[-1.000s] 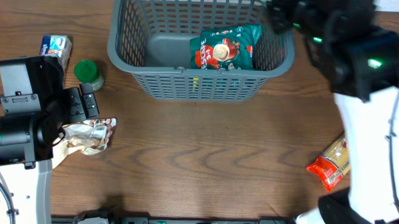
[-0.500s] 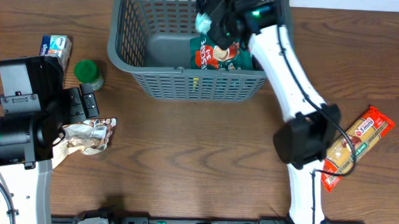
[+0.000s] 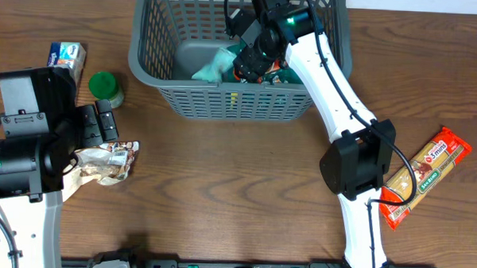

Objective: Pack container
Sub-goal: 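Lift the wipes pack and drop it into the basket, then move the right gripper down to the spaghetti package and grasp it, then lift the spaghetti package and lay it into the basket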

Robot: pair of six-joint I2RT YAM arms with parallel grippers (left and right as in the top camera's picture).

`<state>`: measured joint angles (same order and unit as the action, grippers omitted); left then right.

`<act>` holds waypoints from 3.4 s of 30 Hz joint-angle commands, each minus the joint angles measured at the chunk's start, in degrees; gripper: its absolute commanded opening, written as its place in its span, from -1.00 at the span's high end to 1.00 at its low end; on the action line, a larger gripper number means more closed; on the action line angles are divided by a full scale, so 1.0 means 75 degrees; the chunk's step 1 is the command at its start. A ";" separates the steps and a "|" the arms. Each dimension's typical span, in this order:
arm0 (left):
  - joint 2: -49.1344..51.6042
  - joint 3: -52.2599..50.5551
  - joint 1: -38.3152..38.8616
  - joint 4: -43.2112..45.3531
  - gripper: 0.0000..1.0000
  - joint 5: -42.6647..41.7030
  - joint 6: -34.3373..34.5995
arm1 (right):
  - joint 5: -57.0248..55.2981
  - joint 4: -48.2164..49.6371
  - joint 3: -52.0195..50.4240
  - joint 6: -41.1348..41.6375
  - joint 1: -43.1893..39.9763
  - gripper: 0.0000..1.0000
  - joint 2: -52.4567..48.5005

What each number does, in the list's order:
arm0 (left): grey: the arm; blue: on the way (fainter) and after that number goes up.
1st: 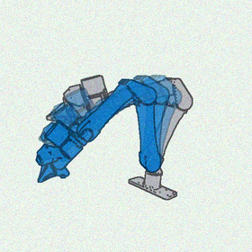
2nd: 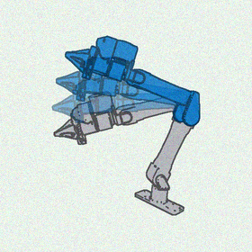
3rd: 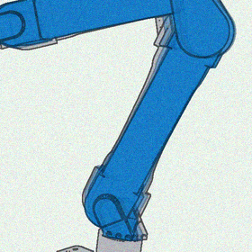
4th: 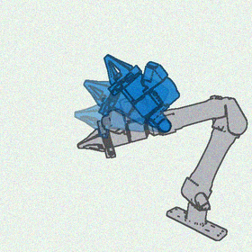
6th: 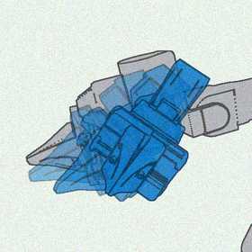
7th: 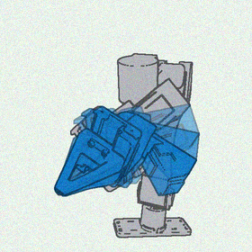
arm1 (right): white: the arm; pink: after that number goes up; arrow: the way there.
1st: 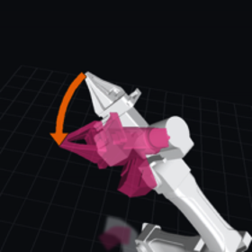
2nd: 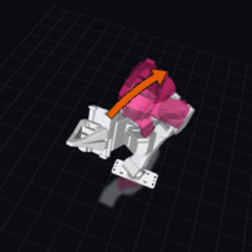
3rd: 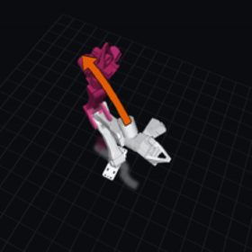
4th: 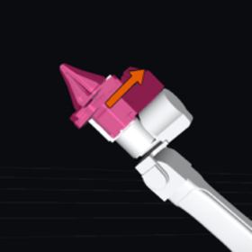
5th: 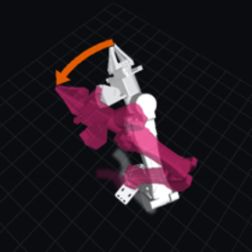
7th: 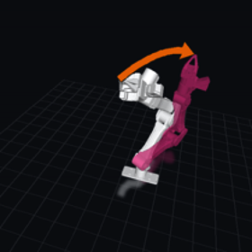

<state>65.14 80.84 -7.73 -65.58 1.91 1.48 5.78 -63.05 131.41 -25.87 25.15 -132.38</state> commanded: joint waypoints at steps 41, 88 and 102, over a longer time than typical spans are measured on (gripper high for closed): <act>0.0012 0.0125 -0.0032 0.0067 -0.97 0.0090 -0.0041 | -0.2159 -0.3450 -0.4424 0.8717 -0.7064 -0.98 0.4870; 0.0012 0.0125 -0.0032 -0.0015 -0.97 0.0090 -0.0041 | 0.0178 0.4899 -1.1360 0.5724 -0.7895 0.98 0.5004; 0.0012 0.0125 -0.0032 -0.0015 -0.97 0.0090 -0.0041 | 0.0210 0.0073 -0.4412 0.3864 -0.6021 0.97 0.5359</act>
<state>65.14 80.84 -7.73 -65.63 1.91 1.48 6.52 -60.62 87.24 7.64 -23.49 -94.26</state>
